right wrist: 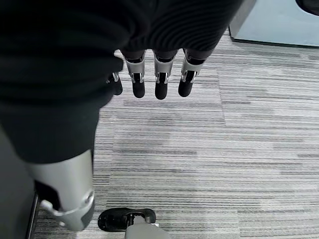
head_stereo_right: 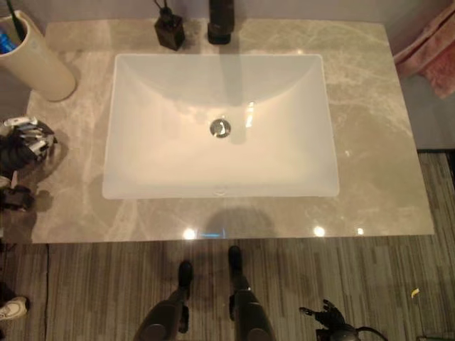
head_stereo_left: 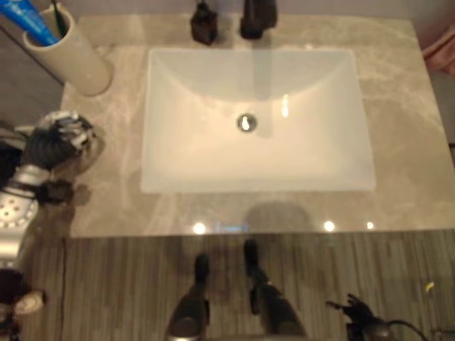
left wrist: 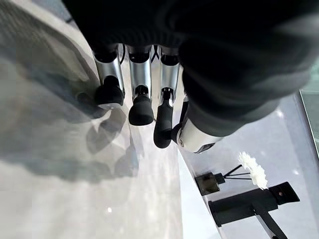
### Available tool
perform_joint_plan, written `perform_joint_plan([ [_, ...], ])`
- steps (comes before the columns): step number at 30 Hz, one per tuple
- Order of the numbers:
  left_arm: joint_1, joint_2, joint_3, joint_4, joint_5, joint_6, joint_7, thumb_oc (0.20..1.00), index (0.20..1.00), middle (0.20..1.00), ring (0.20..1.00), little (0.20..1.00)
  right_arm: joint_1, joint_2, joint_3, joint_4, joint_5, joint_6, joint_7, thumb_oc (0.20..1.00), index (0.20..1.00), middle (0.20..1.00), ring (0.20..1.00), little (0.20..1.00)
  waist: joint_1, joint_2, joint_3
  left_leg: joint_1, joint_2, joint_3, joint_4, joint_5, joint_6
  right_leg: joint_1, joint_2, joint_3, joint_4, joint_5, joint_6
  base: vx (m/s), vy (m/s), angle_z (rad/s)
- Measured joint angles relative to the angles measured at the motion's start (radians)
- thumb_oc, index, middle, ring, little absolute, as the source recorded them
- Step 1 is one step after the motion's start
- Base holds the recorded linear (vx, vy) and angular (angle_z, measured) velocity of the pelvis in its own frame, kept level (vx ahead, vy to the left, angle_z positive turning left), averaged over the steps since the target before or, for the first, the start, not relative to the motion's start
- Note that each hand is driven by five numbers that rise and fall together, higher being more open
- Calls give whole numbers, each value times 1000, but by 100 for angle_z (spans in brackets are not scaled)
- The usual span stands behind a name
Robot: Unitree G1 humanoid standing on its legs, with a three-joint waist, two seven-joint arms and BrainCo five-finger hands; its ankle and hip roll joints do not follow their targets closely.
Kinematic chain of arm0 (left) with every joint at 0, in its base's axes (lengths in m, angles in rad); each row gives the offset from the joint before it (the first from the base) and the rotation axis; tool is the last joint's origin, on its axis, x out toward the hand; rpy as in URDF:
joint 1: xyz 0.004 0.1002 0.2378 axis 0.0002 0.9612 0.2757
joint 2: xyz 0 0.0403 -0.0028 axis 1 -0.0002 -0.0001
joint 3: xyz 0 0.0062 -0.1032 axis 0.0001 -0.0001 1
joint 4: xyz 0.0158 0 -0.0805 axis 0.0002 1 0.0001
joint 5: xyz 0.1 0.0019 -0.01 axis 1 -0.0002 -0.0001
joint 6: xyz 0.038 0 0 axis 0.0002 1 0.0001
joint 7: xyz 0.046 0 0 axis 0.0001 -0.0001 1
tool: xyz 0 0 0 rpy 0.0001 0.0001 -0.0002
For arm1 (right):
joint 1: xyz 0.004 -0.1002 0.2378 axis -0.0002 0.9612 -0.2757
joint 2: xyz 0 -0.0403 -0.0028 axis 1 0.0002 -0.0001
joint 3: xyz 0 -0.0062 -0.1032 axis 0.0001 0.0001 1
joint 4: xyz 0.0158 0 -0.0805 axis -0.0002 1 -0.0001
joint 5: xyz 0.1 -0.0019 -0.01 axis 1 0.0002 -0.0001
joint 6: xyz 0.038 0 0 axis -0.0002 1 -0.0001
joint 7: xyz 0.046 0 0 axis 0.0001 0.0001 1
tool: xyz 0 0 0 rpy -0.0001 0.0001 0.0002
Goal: Put brush and paste in cup on sink, flatten towel.
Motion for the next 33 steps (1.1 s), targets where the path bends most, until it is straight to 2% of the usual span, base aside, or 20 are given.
perform_joint_plan([
  [4, 23, -24, 28, 25, 0, 0, 5, 200, 200, 200, 200, 200, -8, -41, -1, -1, 0, -1, -1, 1000, 1000, 1000, 1000, 1000, 1, 10, -7, 0, 0, -2, 0, 0, 0, 0, 0, -2, 0, 0, 0, -9, 1, 1],
  [11, 5, -25, 33, 63, 0, -1, 11, 200, 200, 200, 200, 200, -18, -51, 2, 0, 0, -1, 0, 1000, 1000, 1000, 1000, 1000, -1, 7, -13, -2, 0, 0, 0, 0, 0, -2, 0, -1, 0, 0, 0, 2, 5, 0],
  [22, -87, -5, 38, 105, -1, -5, 52, 200, 200, 200, 200, 200, -16, -52, 6, 1, 0, -1, 1, 1000, 1000, 1000, 1000, 1000, -18, -21, -26, -44, 2, 6, 0, 0, 0, -46, 4, 5, 0, 0, 1, 14, 17, -1],
  [33, -147, 109, 37, 144, -1, -20, 70, 200, 200, 200, 200, 200, -15, -57, 24, -8, 0, -5, 18, 1000, 1000, 1000, 1000, 1000, -33, -43, -17, -89, 6, 9, 0, 1, -1, -94, 8, 8, 0, 1, 0, 26, 2, -1],
])
